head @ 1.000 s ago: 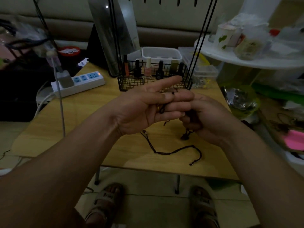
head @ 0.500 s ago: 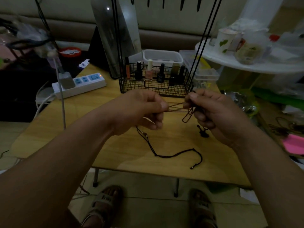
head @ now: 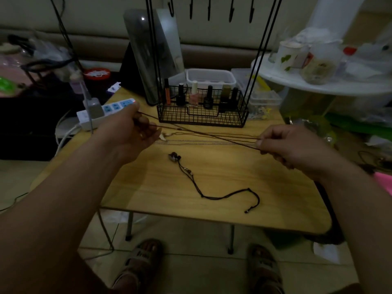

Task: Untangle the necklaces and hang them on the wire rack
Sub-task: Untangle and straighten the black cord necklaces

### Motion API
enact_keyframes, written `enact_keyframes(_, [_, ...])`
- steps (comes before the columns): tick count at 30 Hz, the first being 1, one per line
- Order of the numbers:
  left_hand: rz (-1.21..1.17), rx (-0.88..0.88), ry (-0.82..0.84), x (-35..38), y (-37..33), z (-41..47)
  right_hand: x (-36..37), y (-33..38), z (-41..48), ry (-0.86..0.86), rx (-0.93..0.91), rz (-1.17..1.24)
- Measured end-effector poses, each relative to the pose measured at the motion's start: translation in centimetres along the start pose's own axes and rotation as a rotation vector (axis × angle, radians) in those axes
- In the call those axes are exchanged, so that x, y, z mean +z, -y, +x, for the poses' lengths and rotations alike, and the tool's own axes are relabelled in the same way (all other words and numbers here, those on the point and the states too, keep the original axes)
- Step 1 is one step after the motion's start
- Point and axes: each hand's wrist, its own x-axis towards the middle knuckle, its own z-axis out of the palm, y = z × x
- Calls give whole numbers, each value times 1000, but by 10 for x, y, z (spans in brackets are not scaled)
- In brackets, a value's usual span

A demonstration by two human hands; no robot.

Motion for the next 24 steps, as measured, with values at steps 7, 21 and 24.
enact_keyframes(7, [-242,-54,-57,-14,0,-3,-1,-14,0,-61,112,37])
enact_keyframes(21, [-160,-88,-60,-21,16,0,5,-10,-8,-55,141,169])
enact_keyframes(24, [-99,-64,-84,-24,15,6,7,-14,-8,-85,24,-139])
